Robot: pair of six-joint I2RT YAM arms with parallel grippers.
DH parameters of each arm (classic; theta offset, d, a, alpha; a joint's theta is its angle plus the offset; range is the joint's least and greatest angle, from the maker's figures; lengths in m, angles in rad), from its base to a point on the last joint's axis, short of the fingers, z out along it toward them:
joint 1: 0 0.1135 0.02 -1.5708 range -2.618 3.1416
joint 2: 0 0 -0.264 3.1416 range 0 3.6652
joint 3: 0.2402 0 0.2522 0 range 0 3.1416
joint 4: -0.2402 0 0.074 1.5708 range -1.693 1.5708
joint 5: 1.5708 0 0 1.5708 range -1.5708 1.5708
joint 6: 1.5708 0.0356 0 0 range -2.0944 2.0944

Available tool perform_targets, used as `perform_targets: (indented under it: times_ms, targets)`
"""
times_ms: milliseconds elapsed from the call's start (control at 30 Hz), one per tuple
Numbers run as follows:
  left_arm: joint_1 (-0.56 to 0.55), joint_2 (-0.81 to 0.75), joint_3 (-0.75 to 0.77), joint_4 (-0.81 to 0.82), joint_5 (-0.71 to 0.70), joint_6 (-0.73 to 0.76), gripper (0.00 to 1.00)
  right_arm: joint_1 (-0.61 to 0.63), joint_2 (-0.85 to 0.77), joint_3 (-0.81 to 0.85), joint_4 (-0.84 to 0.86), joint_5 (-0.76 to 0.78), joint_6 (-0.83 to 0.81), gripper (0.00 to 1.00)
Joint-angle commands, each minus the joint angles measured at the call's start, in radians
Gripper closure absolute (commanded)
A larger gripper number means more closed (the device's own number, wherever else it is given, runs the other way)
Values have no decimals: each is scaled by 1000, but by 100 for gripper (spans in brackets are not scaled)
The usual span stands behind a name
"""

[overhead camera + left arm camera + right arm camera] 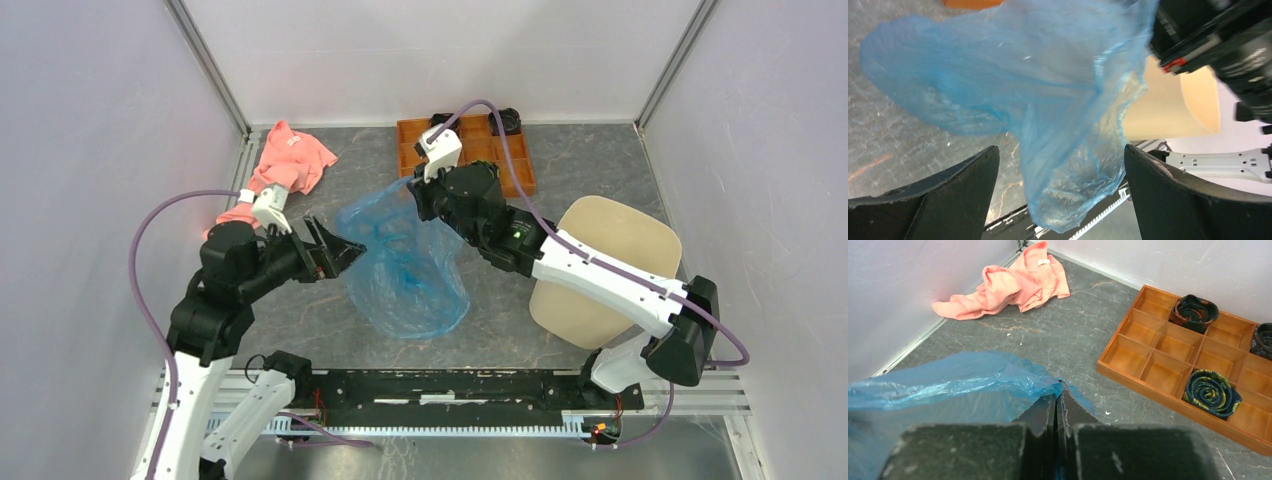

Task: Put the trash bags into the trash bin

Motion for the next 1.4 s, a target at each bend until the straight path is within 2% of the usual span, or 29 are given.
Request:
perform_targets:
  times_ms: [0,100,233,367,567,667,700,733,767,800,867,933,967,1033,1133,1267,1367]
  targets:
    - [1,-22,-67,31,7,-45,0,-9,-2,59,16,14,18,100]
    - [1,-40,-165,91,19,-93,0,-14,-12,56,23,13,19,99]
    - [1,-54,-329,281,112,-195,2,-17,-22,45,35,8,22,99]
    - [-1,-43,-386,377,113,-223,15,-20,-36,13,40,4,22,99]
    - [0,18,-361,387,2,-168,66,-52,-62,-98,78,-3,20,100]
    - [0,110,-247,365,-89,-102,92,-106,-45,-87,78,-59,12,100]
    - [0,153,-173,348,-131,-75,97,-123,-32,-54,57,-67,-1,100]
    - [1,208,-78,324,-162,-45,98,-140,-19,10,31,-67,-26,100]
    - [1,264,94,287,-174,-12,98,-149,-5,91,-14,-41,-58,100]
    - [1,317,181,268,-168,19,98,-150,4,166,-50,-21,-92,99]
    - [0,392,478,242,-118,47,98,-150,-6,298,-98,-28,-162,99]
    - [-1,403,582,295,-57,37,98,-149,-70,316,-71,-89,-177,99]
    - [-1,379,597,331,-32,23,98,-150,-107,272,-18,-131,-178,99]
    - [-1,303,519,397,-15,-4,98,-149,-233,110,129,-216,-174,99]
    - [1,166,282,410,-82,-29,98,-149,-343,-147,290,-272,-135,99]
    - [0,33,-6,283,-185,-48,98,-151,-315,-311,277,-339,-80,99]
    - [0,-55,-126,190,-211,-50,98,-144,-245,-343,208,-489,-51,99]
